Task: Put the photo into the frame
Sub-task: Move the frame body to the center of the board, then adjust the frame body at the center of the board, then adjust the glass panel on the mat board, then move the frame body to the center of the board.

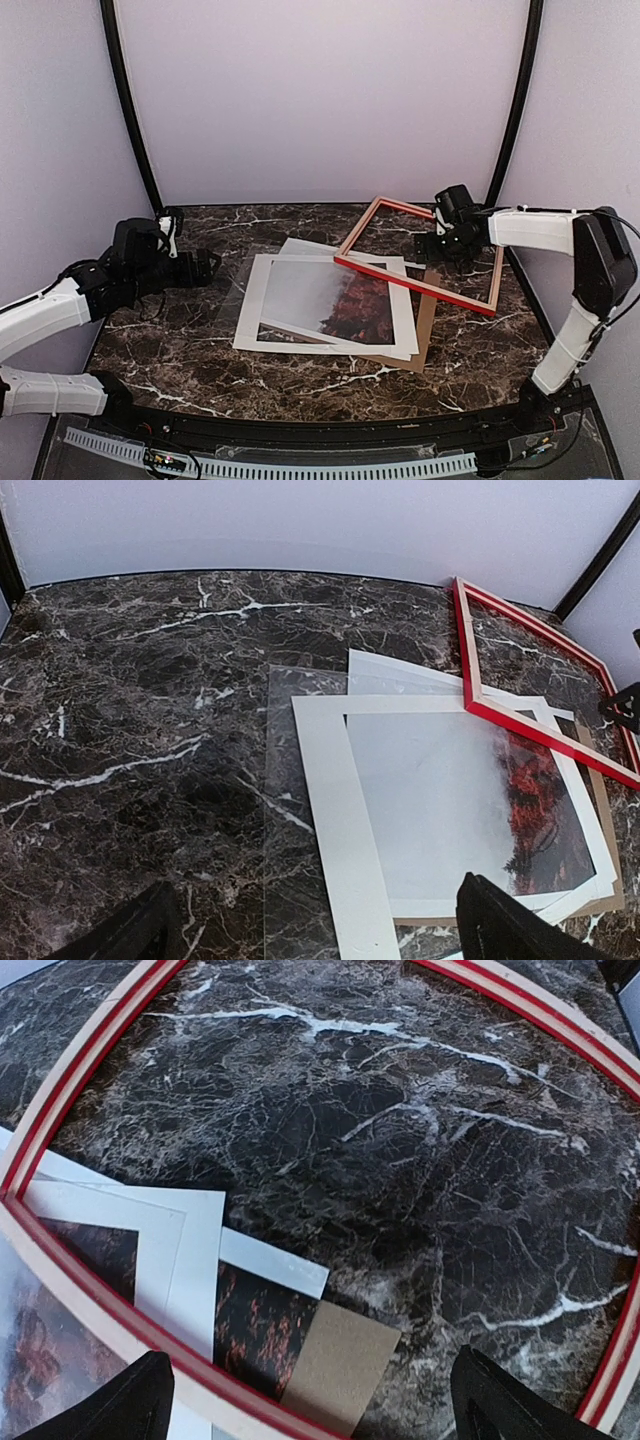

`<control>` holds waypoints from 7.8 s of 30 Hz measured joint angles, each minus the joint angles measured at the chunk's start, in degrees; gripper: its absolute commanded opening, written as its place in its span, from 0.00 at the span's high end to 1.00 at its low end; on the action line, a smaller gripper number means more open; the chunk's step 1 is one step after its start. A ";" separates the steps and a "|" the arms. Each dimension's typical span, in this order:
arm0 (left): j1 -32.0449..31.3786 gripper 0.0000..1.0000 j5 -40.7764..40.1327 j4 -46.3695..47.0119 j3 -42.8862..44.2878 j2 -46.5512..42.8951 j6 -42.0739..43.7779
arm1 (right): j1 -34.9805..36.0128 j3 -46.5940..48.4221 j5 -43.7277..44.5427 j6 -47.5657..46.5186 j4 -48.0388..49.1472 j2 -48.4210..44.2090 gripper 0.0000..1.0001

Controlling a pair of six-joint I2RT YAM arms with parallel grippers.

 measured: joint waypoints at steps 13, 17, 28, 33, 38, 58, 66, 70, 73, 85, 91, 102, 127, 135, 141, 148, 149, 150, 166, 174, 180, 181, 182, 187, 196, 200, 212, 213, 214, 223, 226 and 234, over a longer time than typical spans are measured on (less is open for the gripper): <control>-3.45 0.01 -0.31 0.04 -0.76 3.63 -4.44 | -7.56 18.91 -10.71 -1.27 -0.07 19.04 0.05; -3.63 0.01 0.11 0.04 -0.76 4.39 -5.09 | -8.02 20.85 -13.49 -1.57 -0.79 21.92 0.05; -4.52 0.01 1.16 0.09 -0.72 6.78 -6.78 | -7.96 20.26 -20.11 -2.29 -2.91 23.23 0.10; -4.79 0.01 1.20 0.02 -0.37 7.56 -7.85 | -7.96 17.35 -22.73 -2.38 -1.40 22.73 0.12; -5.22 0.01 1.27 -1.36 0.42 8.44 -9.92 | -7.98 12.41 -25.38 -1.99 2.62 20.20 0.15; -10.54 0.01 7.15 -11.28 -7.80 5.22 -31.98 | 8.98 -1.18 -29.99 10.21 13.46 12.68 0.18; -10.58 0.01 6.75 -11.72 -9.49 5.60 -34.18 | 10.67 -1.55 -31.47 12.28 14.08 12.44 0.14; -10.58 0.01 5.27 -11.74 -9.46 8.24 -33.68 | 10.82 -1.49 -25.75 8.94 8.48 10.25 0.12; -10.56 0.01 3.85 -12.26 -9.05 10.23 -32.52 | 11.26 -1.49 -20.55 5.60 3.91 7.76 0.11; -10.51 0.01 0.04 -13.70 -2.01 12.31 -27.02 | 14.99 -2.80 -4.85 -2.51 -8.02 4.07 0.16; -10.51 0.01 -0.46 -14.12 -1.03 12.70 -25.68 | 14.99 -2.80 -0.70 -4.15 -10.73 4.57 0.32; -10.51 0.01 -1.07 -15.21 1.88 13.62 -23.41 | 14.99 -8.00 -0.92 -0.85 -10.27 2.36 0.60; -5.09 0.01 1.60 -16.72 0.72 13.46 -19.41 | 13.90 -15.13 3.43 14.01 -6.49 -4.42 0.03; -2.08 0.01 9.16 -20.39 -4.83 4.74 -20.37 | 16.94 -4.68 -0.76 7.30 -3.87 -5.66 0.01; -2.10 0.01 15.04 -20.57 -9.77 1.62 -24.24 | 17.88 9.92 -8.20 2.43 -0.94 5.97 0.02; -2.14 0.01 17.79 -20.55 -12.11 0.09 -28.61 | 18.16 21.40 -13.40 -0.83 -1.25 21.40 0.02; -2.27 0.01 18.05 -20.55 -12.15 -0.04 -29.00 | 18.16 22.34 -13.55 -1.09 -1.73 22.93 0.02; -2.43 0.01 18.36 -20.37 -12.35 -0.13 -29.62 | 18.16 23.02 -13.62 -1.31 -2.12 24.20 0.02; -6.14 0.01 19.56 -11.93 -15.96 1.07 -37.59 | 18.14 23.63 -15.13 -2.84 -1.11 27.34 0.06; -0.74 0.01 20.57 -3.10 -13.16 10.27 -35.95 | 18.21 12.07 -20.17 1.33 4.42 20.15 0.09; 5.33 0.01 20.79 0.11 -9.88 16.06 -31.45 | 19.93 4.52 -20.87 6.58 8.72 15.47 0.12; 6.62 0.01 20.83 0.37 -9.46 16.70 -30.58 | 20.65 3.08 -20.85 7.93 9.57 14.58 0.12; 8.04 0.01 20.85 0.52 -9.03 17.35 -29.53 | 21.22 2.25 -20.87 8.76 10.14 14.03 0.12; 15.56 0.01 20.68 0.59 -6.47 20.72 -24.52 | 25.94 0.00 -20.57 13.81 13.53 13.09 0.12; 30.95 0.01 21.68 0.50 -1.40 26.53 -18.47 | 35.60 3.69 -21.84 18.08 14.95 15.87 0.03; 33.38 0.01 19.58 -0.87 -1.36 25.66 -17.49 | 34.36 4.22 -17.40 16.65 9.25 13.92 0.02; 33.35 0.01 17.11 -5.07 -1.42 12.98 -13.97 | 16.24 -2.40 -2.80 10.58 -1.25 -0.50 0.04; 33.33 0.01 17.51 -5.64 -1.42 12.70 -13.62 | 15.39 -3.15 -2.56 10.19 -1.66 -0.46 0.05; 33.18 0.01 17.92 -6.05 -1.42 12.35 -13.29 | 14.53 -4.09 -2.32 9.75 -2.27 -0.26 0.06; 31.12 0.01 20.48 -8.02 -1.42 9.42 -11.76 | 13.20 -7.69 -3.65 7.52 -4.31 2.60 0.36; 29.70 0.01 20.76 -8.83 -1.42 9.49 -11.72 | 13.68 -8.28 -4.24 7.52 -4.11 3.08 0.42; 26.97 0.01 22.86 -8.83 -3.15 10.27 -11.85 | 19.67 -5.42 -4.63 9.11 -2.97 5.84 0.49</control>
